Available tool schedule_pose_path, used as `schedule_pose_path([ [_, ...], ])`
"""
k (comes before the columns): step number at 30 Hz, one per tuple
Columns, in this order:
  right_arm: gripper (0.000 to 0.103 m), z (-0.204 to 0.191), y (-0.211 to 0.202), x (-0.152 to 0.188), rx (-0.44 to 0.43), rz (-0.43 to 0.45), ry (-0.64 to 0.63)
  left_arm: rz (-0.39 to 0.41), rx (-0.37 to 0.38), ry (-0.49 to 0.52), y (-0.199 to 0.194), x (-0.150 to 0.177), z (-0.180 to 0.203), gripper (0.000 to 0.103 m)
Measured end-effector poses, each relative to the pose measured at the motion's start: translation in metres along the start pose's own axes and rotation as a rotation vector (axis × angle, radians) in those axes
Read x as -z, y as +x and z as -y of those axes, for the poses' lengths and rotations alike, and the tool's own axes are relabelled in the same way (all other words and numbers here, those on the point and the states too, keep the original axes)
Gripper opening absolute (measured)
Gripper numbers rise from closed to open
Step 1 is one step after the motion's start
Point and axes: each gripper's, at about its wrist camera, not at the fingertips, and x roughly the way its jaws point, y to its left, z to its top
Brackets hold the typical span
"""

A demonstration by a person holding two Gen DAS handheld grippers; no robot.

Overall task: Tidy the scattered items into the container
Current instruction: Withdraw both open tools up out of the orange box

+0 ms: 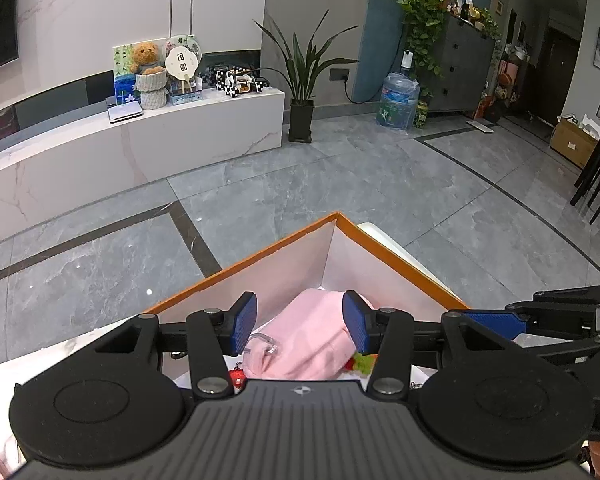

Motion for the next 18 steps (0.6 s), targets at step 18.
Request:
schedule_pose_path([
  [18, 0.044, -0.009, -0.008, -0.002, 0.003, 0.017, 0.0, 0.007, -0.003, 0.009, -0.013, -0.005, 0.0, 0.056],
])
